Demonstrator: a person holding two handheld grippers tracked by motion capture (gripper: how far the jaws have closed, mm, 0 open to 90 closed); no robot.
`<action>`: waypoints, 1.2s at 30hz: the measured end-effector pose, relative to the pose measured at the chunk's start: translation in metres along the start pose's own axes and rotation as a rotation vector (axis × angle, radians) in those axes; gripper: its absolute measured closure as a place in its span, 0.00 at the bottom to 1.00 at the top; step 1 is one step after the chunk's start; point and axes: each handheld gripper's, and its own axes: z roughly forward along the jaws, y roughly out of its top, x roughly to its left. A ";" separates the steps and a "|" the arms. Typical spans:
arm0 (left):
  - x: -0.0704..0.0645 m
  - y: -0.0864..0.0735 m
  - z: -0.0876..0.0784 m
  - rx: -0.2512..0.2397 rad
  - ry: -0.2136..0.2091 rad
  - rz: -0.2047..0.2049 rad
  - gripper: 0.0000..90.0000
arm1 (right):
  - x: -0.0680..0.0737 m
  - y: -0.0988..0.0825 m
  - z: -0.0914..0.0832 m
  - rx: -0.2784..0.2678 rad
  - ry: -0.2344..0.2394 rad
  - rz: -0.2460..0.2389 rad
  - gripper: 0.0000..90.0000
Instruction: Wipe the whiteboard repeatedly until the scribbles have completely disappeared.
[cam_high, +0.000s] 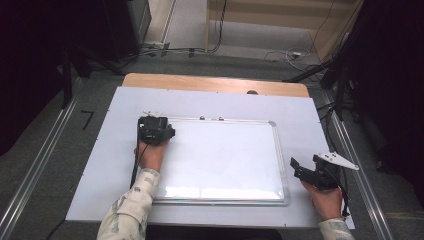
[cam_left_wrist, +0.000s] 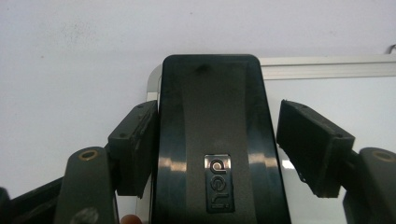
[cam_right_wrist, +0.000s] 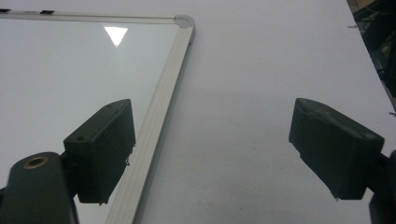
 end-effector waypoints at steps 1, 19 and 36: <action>0.001 0.001 -0.002 -0.004 -0.011 -0.006 0.34 | 0.000 0.000 0.000 0.000 0.000 -0.001 0.15; 0.020 -0.004 -0.054 -0.121 -0.158 -0.031 0.24 | 0.001 0.000 0.000 0.001 -0.004 -0.006 0.15; 0.033 -0.015 -0.074 -0.135 -0.199 -0.042 0.24 | 0.001 -0.001 0.001 0.004 0.002 -0.009 0.15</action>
